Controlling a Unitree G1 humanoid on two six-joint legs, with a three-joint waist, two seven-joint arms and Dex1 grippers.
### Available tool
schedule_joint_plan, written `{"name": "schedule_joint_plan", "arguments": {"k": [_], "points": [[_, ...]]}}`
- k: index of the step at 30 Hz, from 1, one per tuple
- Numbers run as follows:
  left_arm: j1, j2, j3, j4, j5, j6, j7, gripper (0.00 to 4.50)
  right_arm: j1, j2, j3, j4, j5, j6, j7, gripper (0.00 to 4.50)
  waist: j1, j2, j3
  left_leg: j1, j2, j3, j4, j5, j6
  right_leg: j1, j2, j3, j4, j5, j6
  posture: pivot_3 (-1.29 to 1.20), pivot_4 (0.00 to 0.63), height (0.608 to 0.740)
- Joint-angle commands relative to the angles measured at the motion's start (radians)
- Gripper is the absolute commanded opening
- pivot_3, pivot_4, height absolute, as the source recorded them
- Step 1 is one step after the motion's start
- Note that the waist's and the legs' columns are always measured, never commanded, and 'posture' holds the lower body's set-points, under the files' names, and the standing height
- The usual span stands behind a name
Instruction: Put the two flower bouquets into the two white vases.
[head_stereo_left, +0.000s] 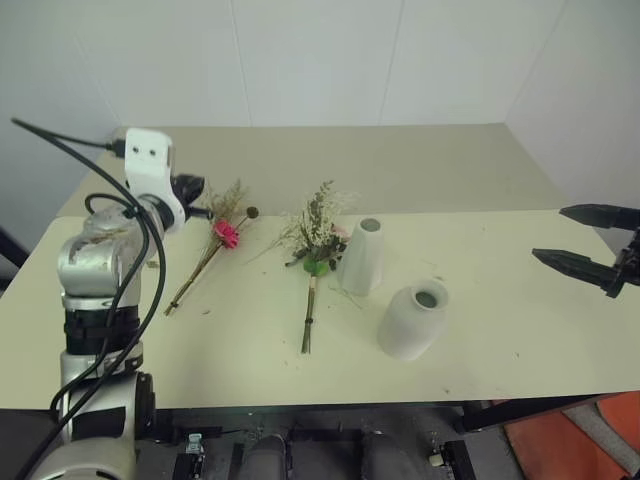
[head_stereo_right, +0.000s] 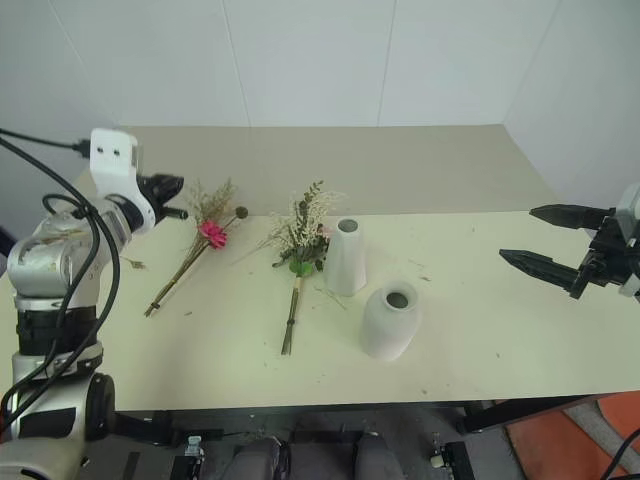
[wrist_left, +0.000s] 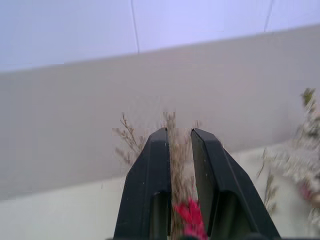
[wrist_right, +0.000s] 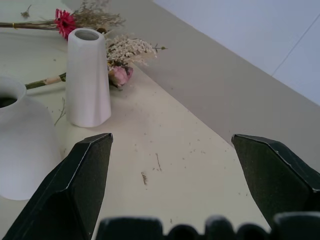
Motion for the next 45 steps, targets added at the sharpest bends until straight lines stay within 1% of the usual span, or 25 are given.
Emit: {"name": "schedule_joint_plan", "arguments": {"k": [1, 3, 5, 8, 11, 14, 16, 18, 19, 23, 29, 32, 35, 37, 45], "points": [[-0.036, 0.034, -0.051, 0.041, 0.045, 0.091, 0.010, 0.78, -0.002, -0.004, -0.037, -0.030, 0.020, -0.019, -0.009, 4.50, -0.003, 0.000, 0.000, 0.000, 0.000, 0.000, 0.000, 0.000, 0.000, 0.000, 0.000, 0.000, 0.000, 0.000, 0.000, 0.00, 0.150, 0.740], [-0.056, 0.053, -0.090, 0.080, 0.074, 0.170, 0.024, 0.78, 0.007, -0.002, -0.045, -0.036, 0.022, -0.017, -0.010, 4.50, -0.008, 0.000, 0.000, 0.001, 0.000, 0.000, 0.000, 0.000, 0.000, 0.000, 0.001, 0.001, 0.000, 0.000, 0.000, 0.00, 0.150, 0.740], [-0.065, 0.079, -0.134, 0.127, 0.113, 0.196, 0.025, 0.78, 0.020, 0.002, -0.052, -0.043, 0.024, -0.017, -0.012, 4.50, -0.010, 0.000, 0.000, 0.001, 0.000, 0.000, 0.000, 0.000, 0.000, 0.000, 0.001, 0.001, 0.001, 0.000, 0.000, 0.00, 0.150, 0.740], [-0.084, 0.114, -0.180, 0.167, 0.133, 0.228, -0.012, 1.37, 0.034, 0.009, -0.059, -0.057, 0.027, -0.014, -0.016, 4.50, -0.010, 0.000, 0.000, 0.000, 0.000, 0.000, 0.000, 0.000, 0.000, -0.001, 0.001, 0.001, 0.001, 0.000, 0.000, 0.00, 0.150, 0.740], [-0.144, 0.142, -0.210, 0.213, 0.122, 0.320, -0.064, 2.27, 0.046, 0.018, -0.062, -0.070, 0.027, -0.013, -0.021, 4.50, -0.006, -0.001, 0.001, -0.001, 0.000, 0.000, 0.000, 0.000, 0.000, -0.001, 0.001, 0.001, 0.000, 0.000, 0.000, 0.00, 0.150, 0.740], [-0.207, 0.189, -0.279, 0.254, 0.112, 0.421, -0.141, 3.22, 0.057, 0.023, -0.064, -0.077, 0.027, -0.013, -0.023, 4.50, -0.004, -0.001, 0.001, -0.001, 0.000, 0.000, 0.000, 0.000, 0.000, -0.001, 0.001, 0.000, 0.000, 0.000, 0.001, 0.00, 0.150, 0.740], [-0.239, 0.216, -0.334, 0.281, 0.117, 0.451, -0.184, 3.84, 0.061, 0.027, -0.063, -0.080, 0.027, -0.014, -0.026, 4.50, -0.005, -0.001, 0.001, -0.001, 0.000, 0.000, 0.000, 0.000, 0.000, -0.001, 0.001, 0.000, 0.000, 0.000, 0.001, 0.00, 0.150, 0.740], [-0.270, 0.221, -0.376, 0.336, 0.129, 0.466, -0.208, 4.43, 0.064, 0.031, -0.060, -0.084, 0.025, -0.015, -0.031, 4.50, -0.005, -0.001, 0.001, -0.001, 0.000, 0.000, 0.000, 0.000, 0.000, -0.001, 0.001, 0.000, 0.000, -0.001, 0.001, 0.00, 0.150, 0.740], [-0.291, 0.228, -0.442, 0.372, 0.141, 0.476, -0.239, 4.49, 0.064, 0.033, -0.058, -0.085, 0.024, -0.016, -0.033, 4.50, -0.005, -0.001, 0.001, -0.001, 0.000, 0.000, 0.000, 0.000, 0.000, -0.001, 0.001, 0.000, 0.000, -0.001, 0.001, 0.00, 0.150, 0.740], [-0.312, 0.194, -0.483, 0.510, 0.131, 0.453, -0.319, 4.49, 0.060, 0.036, -0.053, -0.085, 0.022, -0.018, -0.036, 4.50, -0.005, -0.001, 0.001, 0.000, 0.000, 0.000, 0.000, 0.000, 0.000, -0.001, 0.001, 0.000, 0.001, -0.004, 0.007, 0.00, 0.150, 0.740], [-0.343, 0.118, -0.540, 0.683, 0.181, 0.366, -0.367, 4.49, 0.059, 0.036, -0.048, -0.086, 0.022, -0.019, -0.040, 4.50, -0.005, -0.001, 0.001, -0.002, 0.000, 0.000, 0.000, 0.000, 0.000, -0.002, 0.001, 0.000, 0.001, -0.001, 0.002, 0.00, 0.150, 0.740], [-0.352, 0.083, -0.549, 0.756, 0.228, 0.318, -0.337, 4.49, 0.066, 0.037, -0.050, -0.092, 0.022, -0.016, -0.042, 4.50, -0.005, -0.002, 0.001, -0.002, 0.000, 0.000, 0.000, 0.000, 0.000, -0.002, 0.001, 0.000, 0.000, -0.001, 0.002, 0.00, 0.150, 0.740], [-0.364, 0.063, -0.527, 0.804, 0.245, 0.281, -0.335, 3.90, 0.071, 0.035, -0.057, -0.097, 0.024, -0.012, -0.045, 4.50, -0.006, -0.002, 0.001, -0.002, 0.000, 0.000, 0.000, 0.000, 0.000, -0.002, 0.001, 0.000, 0.000, -0.001, 0.002, 0.00, 0.150, 0.740], [-0.370, 0.053, -0.521, 0.832, 0.256, 0.258, -0.338, 3.35, 0.076, 0.032, -0.061, -0.100, 0.023, -0.010, -0.049, 4.50, -0.006, -0.002, 0.001, -0.002, 0.000, 0.000, 0.000, 0.000, 0.000, -0.002, 0.001, 0.000, 0.001, -0.001, 0.001, 0.00, 0.150, 0.740], [-0.368, 0.022, -0.477, 0.905, 0.285, 0.223, -0.320, 0.76, 0.090, 0.030, -0.072, -0.114, 0.025, -0.003, -0.060, 4.50, -0.005, -0.002, 0.001, -0.002, 0.000, 0.000, 0.000, 0.000, 0.000, -0.002, 0.001, 0.000, 0.001, -0.001, 0.001, 0.00, 0.150, 0.740]]}}
